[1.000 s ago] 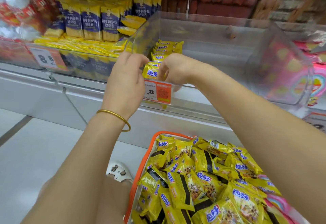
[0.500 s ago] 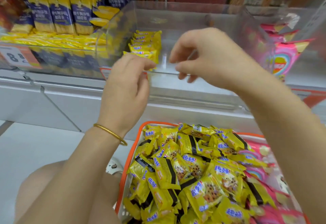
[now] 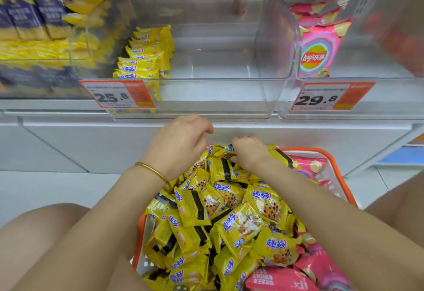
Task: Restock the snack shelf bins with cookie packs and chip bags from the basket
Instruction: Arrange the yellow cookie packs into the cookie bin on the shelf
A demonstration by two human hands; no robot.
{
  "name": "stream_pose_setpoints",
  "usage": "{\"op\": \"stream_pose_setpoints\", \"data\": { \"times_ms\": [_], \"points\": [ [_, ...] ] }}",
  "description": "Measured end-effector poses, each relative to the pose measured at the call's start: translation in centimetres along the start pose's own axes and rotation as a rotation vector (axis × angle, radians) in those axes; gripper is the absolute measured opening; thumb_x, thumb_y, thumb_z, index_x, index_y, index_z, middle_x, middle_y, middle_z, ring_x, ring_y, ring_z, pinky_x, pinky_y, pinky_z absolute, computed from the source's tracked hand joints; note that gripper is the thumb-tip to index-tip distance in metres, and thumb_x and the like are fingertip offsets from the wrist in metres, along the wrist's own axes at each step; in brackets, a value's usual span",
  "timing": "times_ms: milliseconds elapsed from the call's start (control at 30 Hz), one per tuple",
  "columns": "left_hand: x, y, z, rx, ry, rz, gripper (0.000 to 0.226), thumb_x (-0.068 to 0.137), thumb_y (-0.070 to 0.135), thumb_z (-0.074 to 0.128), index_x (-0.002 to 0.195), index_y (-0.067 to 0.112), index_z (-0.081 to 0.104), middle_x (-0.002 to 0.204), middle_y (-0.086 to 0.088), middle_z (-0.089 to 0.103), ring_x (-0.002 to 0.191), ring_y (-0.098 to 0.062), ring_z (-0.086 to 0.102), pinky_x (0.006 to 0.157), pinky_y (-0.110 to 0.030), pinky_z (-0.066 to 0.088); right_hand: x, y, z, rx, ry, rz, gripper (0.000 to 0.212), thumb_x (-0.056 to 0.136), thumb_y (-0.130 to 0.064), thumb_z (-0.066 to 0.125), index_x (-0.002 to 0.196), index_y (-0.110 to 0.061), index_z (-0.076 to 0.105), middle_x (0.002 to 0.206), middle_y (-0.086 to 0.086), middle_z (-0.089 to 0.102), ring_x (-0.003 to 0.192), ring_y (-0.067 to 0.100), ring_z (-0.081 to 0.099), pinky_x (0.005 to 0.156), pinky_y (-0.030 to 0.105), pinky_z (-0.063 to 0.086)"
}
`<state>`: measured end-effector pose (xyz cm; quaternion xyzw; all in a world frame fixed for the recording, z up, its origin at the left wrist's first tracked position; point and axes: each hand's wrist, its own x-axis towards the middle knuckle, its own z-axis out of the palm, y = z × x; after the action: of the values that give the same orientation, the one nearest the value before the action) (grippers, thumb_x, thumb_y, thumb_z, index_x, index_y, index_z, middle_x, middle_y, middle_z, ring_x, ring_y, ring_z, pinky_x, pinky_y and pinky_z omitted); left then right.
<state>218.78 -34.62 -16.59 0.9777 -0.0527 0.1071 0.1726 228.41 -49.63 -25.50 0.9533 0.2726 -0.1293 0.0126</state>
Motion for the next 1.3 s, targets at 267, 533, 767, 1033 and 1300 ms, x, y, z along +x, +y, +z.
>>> {"op": "stream_pose_setpoints", "data": {
  "times_ms": [267, 533, 767, 1033, 1300],
  "points": [
    [0.1, -0.3, 0.1, -0.056, -0.059, -0.049, 0.026, 0.094, 0.021, 0.05, 0.118, 0.016, 0.059, 0.112, -0.001, 0.06, 0.105, -0.019, 0.054, 0.087, -0.033, 0.045, -2.7, 0.8, -2.5, 0.237, 0.25, -0.075, 0.02, 0.092, -0.032, 0.057, 0.099, -0.013, 0.057, 0.091, 0.004, 0.062, 0.102, 0.025, 0.05, 0.071, 0.033, 0.037],
    [0.1, 0.3, -0.5, -0.228, -0.115, -0.122, 0.046, 0.087, 0.033, 0.061, 0.131, 0.021, 0.051, 0.107, 0.008, 0.055, 0.106, -0.014, 0.043, 0.089, -0.028, 0.04, -6.0, 1.1, -6.9, 1.035, -0.038, -0.211, 0.016, 0.093, -0.023, 0.056, 0.091, -0.009, 0.064, 0.079, 0.005, 0.058, 0.073, 0.015, 0.052, 0.07, 0.035, 0.044],
    [-0.1, -0.3, -2.4, -0.588, -0.053, -0.206, 0.013, 0.09, 0.014, 0.058, 0.101, 0.021, 0.062, 0.093, -0.004, 0.062, 0.075, -0.008, 0.062, 0.074, -0.028, 0.054, -6.5, -1.0, -8.7, 1.372, -0.182, -0.245, 0.023, 0.093, -0.014, 0.052, 0.114, -0.01, 0.058, 0.102, 0.009, 0.067, 0.087, 0.021, 0.065, 0.078, 0.039, 0.057],
    [-0.4, -0.5, -5.2, -0.998, 0.179, -0.128, 0.023, 0.084, 0.01, 0.061, 0.105, 0.02, 0.056, 0.094, -0.005, 0.059, 0.072, -0.011, 0.063, 0.06, -0.021, 0.053, -6.2, -3.9, -14.8, 1.182, -0.021, -0.383, 0.021, 0.077, -0.031, 0.064, 0.095, -0.022, 0.06, 0.065, -0.008, 0.064, 0.054, 0.005, 0.058, 0.046, 0.021, 0.046],
    [2.3, -5.8, -11.2, -0.301, 0.552, -0.223, 0.018, 0.087, 0.008, 0.053, 0.095, 0.022, 0.06, 0.092, 0.007, 0.059, 0.083, -0.017, 0.06, 0.077, -0.027, 0.05, 0.4, -5.7, -20.7, 1.154, 0.426, -0.296, 0.019, 0.084, -0.008, 0.064, 0.097, -0.013, 0.051, 0.082, 0.011, 0.067, 0.054, 0.01, 0.065, 0.046, 0.03, 0.054]
  ]
}}
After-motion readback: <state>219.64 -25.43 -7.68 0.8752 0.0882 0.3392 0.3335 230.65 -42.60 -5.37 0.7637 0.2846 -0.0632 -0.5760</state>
